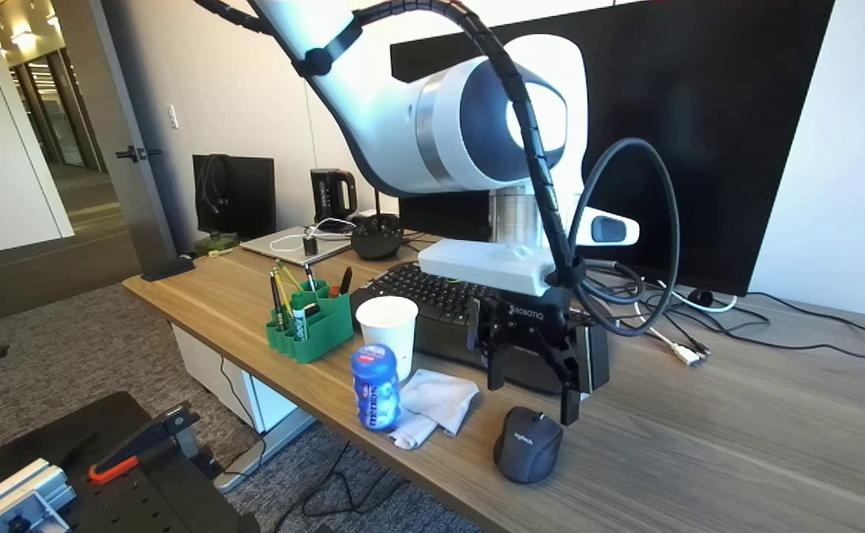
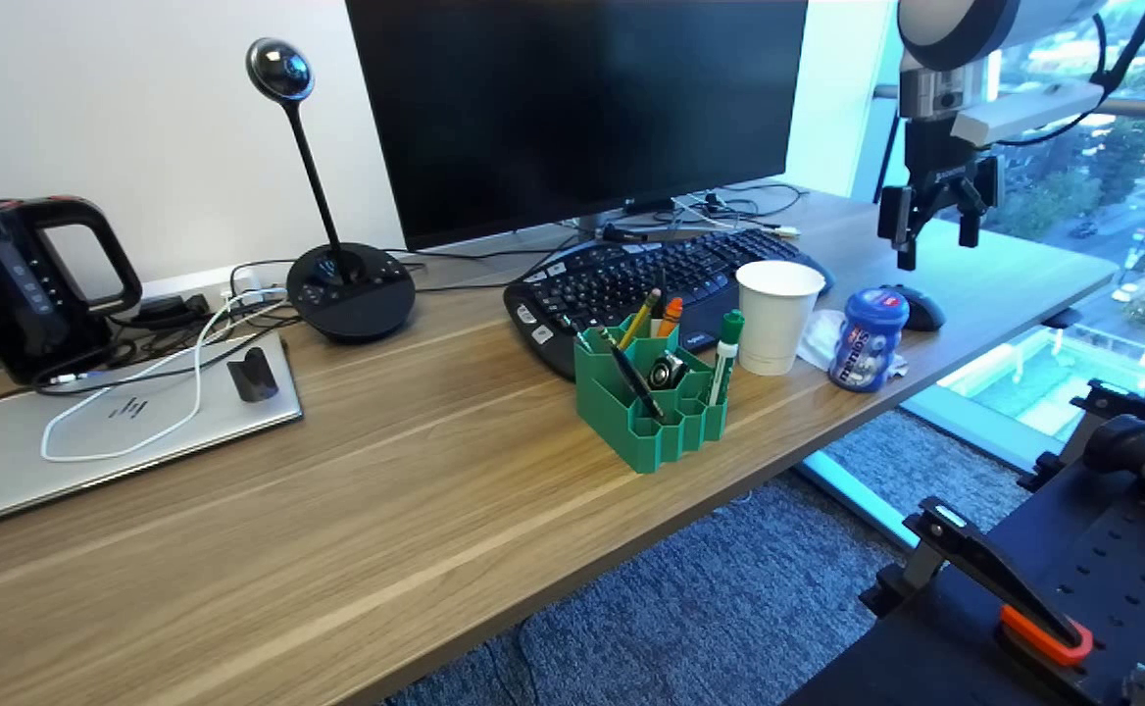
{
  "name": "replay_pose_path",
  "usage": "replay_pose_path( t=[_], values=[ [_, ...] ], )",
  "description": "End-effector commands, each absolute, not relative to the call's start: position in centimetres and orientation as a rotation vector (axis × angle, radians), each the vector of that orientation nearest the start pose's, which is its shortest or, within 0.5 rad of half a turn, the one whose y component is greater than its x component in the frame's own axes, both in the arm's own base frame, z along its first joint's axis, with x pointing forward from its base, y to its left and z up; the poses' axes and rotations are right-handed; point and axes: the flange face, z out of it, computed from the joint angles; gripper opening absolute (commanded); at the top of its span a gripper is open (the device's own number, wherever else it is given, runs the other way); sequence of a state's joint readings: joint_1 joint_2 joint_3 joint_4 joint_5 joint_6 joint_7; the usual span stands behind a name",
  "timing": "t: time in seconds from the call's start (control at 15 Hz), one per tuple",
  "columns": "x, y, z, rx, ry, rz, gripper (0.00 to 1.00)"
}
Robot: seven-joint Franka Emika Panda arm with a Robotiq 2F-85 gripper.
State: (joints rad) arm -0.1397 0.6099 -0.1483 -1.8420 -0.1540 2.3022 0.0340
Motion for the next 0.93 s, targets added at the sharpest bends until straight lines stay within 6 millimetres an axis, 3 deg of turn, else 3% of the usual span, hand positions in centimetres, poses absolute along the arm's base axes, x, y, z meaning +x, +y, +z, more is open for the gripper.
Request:
replay_pose_path(
  t=[0.0,0.87],
  values=[
    [60.9,-17.7,17.8,-3.311,0.345,0.252,1.0],
    [61.8,-17.9,14.4,-3.322,0.374,0.284,1.0]
  ],
)
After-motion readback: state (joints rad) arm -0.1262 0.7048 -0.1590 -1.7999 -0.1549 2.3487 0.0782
